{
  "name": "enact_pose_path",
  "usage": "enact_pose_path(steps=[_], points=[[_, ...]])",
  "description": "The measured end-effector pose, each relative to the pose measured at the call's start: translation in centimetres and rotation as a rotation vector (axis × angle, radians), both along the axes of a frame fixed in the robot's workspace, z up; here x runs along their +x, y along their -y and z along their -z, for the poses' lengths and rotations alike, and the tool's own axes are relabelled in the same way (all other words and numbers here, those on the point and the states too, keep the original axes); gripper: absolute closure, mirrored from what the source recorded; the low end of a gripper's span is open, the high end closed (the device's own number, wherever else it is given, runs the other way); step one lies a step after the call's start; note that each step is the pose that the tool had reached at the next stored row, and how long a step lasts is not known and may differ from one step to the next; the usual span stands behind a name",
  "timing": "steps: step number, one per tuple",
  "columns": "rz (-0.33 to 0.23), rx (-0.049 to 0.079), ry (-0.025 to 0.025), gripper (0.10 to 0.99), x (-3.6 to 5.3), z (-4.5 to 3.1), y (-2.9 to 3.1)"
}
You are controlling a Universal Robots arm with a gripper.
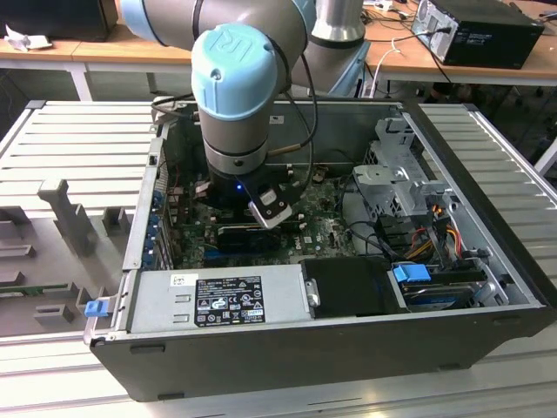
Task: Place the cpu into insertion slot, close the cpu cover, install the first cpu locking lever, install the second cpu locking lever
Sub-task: 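Install the second cpu locking lever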
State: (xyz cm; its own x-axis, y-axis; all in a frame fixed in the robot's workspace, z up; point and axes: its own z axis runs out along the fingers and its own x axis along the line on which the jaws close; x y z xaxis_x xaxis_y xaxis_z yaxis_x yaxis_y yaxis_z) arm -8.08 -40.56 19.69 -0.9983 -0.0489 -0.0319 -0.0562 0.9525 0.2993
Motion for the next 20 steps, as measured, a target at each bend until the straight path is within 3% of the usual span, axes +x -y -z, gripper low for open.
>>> enact_pose_path(steps=[9,14,20], points=[[0.000,0.024,-0.0003,0.980,-0.02,0.47,-0.04],[0.000,0.019,-0.0003,0.980,-0.02,-1.02,-0.04],[0.000,0.017,-0.0002,0.980,-0.02,-2.04,-0.04]])
